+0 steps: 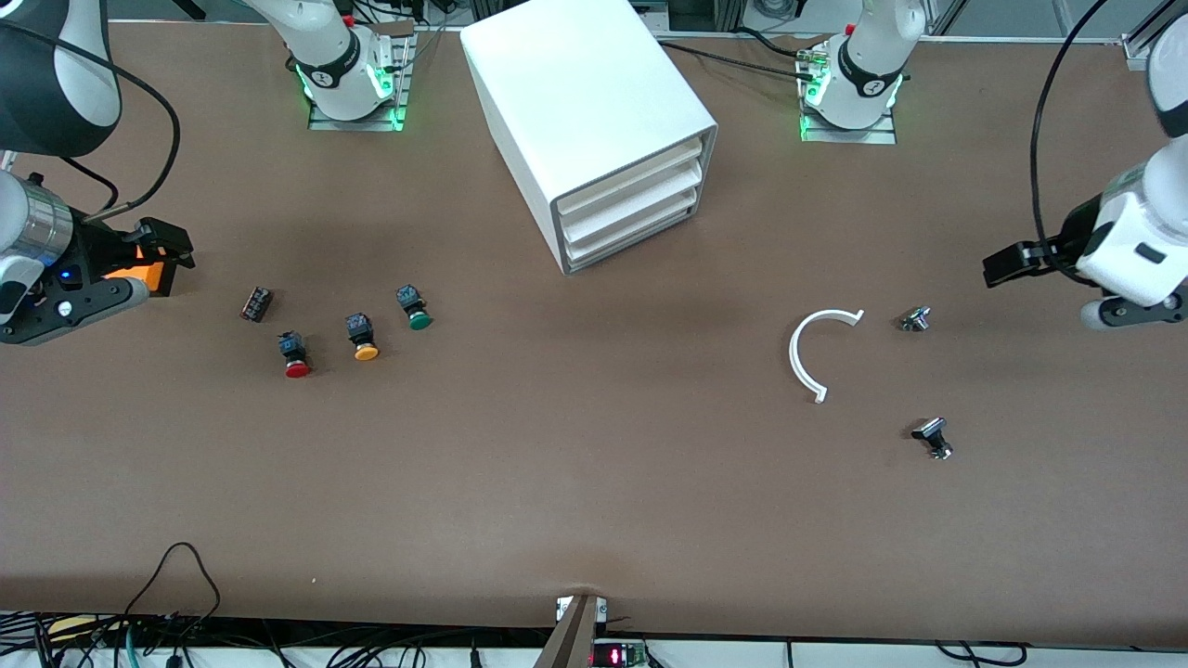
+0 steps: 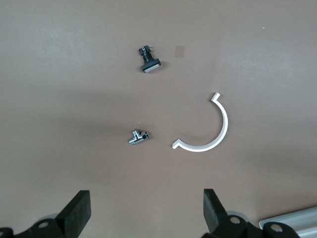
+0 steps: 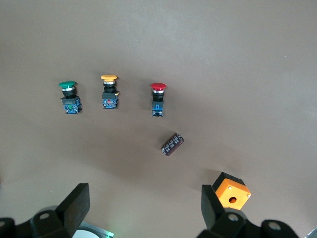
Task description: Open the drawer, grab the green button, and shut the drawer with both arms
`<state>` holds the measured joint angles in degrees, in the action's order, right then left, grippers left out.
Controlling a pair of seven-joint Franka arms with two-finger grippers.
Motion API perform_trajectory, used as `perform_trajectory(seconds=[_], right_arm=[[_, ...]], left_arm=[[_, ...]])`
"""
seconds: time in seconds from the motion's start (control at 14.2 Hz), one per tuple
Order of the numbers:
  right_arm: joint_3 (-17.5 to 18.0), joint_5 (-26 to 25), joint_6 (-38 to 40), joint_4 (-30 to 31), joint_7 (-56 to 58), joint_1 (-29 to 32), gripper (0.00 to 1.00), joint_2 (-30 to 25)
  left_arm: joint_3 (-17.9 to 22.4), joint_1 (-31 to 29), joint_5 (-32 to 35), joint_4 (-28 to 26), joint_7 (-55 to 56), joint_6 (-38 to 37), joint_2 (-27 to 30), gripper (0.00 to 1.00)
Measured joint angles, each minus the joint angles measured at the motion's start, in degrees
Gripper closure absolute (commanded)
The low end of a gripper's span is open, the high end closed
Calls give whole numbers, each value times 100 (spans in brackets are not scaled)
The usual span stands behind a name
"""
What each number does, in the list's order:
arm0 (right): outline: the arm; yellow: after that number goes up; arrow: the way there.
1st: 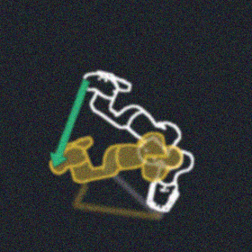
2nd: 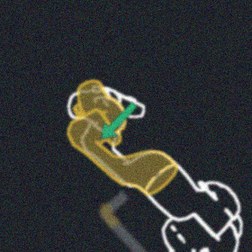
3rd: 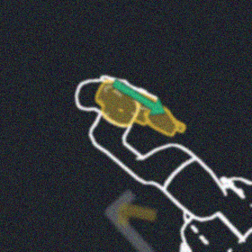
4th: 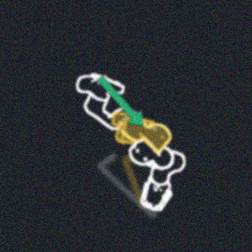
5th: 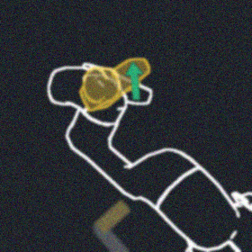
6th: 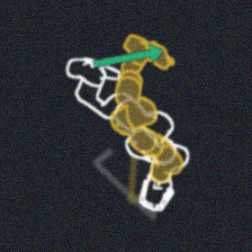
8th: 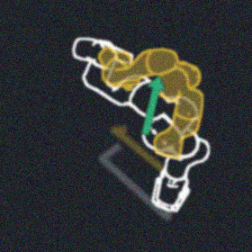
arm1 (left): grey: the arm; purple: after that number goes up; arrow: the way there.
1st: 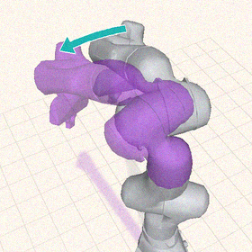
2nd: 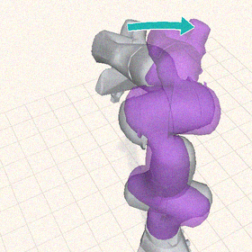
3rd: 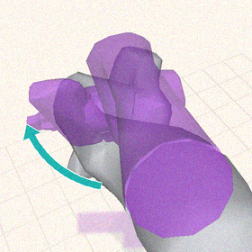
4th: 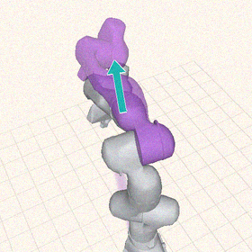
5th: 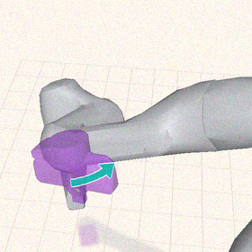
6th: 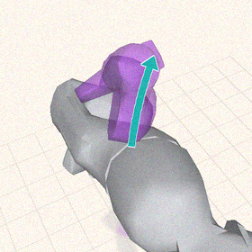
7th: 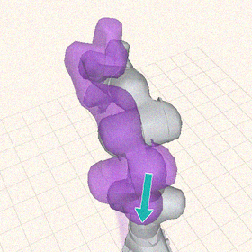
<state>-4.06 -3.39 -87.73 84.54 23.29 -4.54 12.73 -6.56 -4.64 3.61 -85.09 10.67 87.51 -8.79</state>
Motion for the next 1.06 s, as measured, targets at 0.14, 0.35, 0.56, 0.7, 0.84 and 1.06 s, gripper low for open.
perform_trajectory(seconds=[0.14,0.35,0.56,0.7,0.84,1.06], right_arm=[[-94,232,0,-3,-360,7,0,-3],[-178,332,2,-3,-616,12,0,-7],[-200,333,2,-3,-682,12,0,-9],[-211,339,2,-3,-689,12,0,-10],[-214,357,2,-3,-692,12,0,-11],[-214,363,2,-3,-692,12,0,-11]], left_arm=[[201,51,-56,1,-208,-6,91,0],[261,84,-56,1,-251,-11,154,0],[261,106,-56,1,-264,-11,154,0],[262,106,-56,1,-271,-10,154,0],[262,106,-56,1,-278,-10,154,0],[263,106,-56,1,-285,-11,154,0]])
